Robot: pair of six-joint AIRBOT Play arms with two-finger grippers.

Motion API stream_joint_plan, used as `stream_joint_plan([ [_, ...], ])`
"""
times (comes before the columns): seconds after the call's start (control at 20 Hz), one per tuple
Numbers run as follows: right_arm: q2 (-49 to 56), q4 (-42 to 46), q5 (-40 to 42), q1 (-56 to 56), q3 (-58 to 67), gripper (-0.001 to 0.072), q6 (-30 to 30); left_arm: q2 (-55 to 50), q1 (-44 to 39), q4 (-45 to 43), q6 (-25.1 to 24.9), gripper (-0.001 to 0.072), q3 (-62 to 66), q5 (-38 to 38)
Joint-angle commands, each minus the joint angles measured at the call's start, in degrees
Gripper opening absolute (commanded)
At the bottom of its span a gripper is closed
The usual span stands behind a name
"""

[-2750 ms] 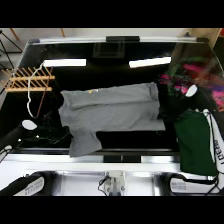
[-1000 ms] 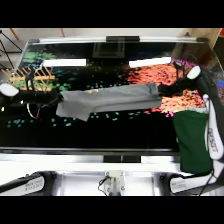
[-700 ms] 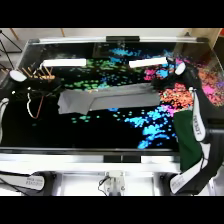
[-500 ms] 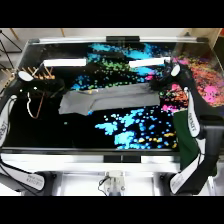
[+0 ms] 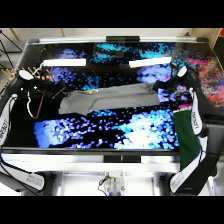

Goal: Fold the shirts.

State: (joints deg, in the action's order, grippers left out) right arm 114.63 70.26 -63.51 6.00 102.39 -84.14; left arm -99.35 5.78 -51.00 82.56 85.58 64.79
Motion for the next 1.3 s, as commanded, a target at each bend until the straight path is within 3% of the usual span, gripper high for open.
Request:
stream_joint_plan([
  [0.0,2.38,-8.04,-3.45,0.33,0.04,0.0684,1.66,2.91,-0.83,0.09,-0.7,0.062,0.2,0.39],
  [0.1,3.32,-10.23,-5.81,-0.37,0.04,0.0677,2.21,4.2,-1.44,0.11,-1.11,0.062,0.2,0.22],
  [0.15,3.76,-10.95,-6.95,-0.79,0.04,0.0613,2.27,4.63,-1.7,0.13,-1.09,0.0619,0.22,0.22],
  [0.25,3.72,-12.41,-8.15,-1.49,0.04,0.0143,2.36,5.09,-2.38,0.76,-1.09,0.0615,0.24,0.24],
  [0.3,3.28,-13.46,-8.41,-1.53,0.17,0.006,2.73,5.07,-2.86,1.81,-1.07,0.0613,0.22,0.22],
  [0.35,2.16,-15.39,-8.98,-1.53,0.17,0.0058,4.15,5.01,-3.67,3.58,-1.11,0.0554,0.17,0.24],
  [0.4,0.52,-17.46,-10.75,-1.53,0.15,0.0058,5.57,4.81,-4.87,5.42,-1.09,0.0279,0.15,0.33],
  [0.45,-1.84,-18.91,-13.73,-1.53,0.17,0.0058,7.3,4.31,-6.6,7.52,-1.11,0.0062,0.15,0.2],
  [0.6,-11.08,-18.8,-20.11,-1.66,0.15,0.0058,7.13,0.74,-14.73,9.51,-1.09,0.0034,0.13,-2.12],
  [0.85,-26.08,-19.02,-26.43,-2.8,0.15,0.0058,0.81,-3.89,-28.11,12.96,-1.09,0.0034,0.13,-11.65],
  [1.0,-31.58,-18.8,-30.77,-4.83,0.15,0.0058,-1.66,-4.87,-33.66,14.27,1.75,0.0034,0.04,-18.88],
  [1.25,-37.18,-19.02,-33.62,-7.26,0.15,0.0066,-4.98,-10.21,-41.09,24.28,1.44,0.0034,0.07,-25.79],
])
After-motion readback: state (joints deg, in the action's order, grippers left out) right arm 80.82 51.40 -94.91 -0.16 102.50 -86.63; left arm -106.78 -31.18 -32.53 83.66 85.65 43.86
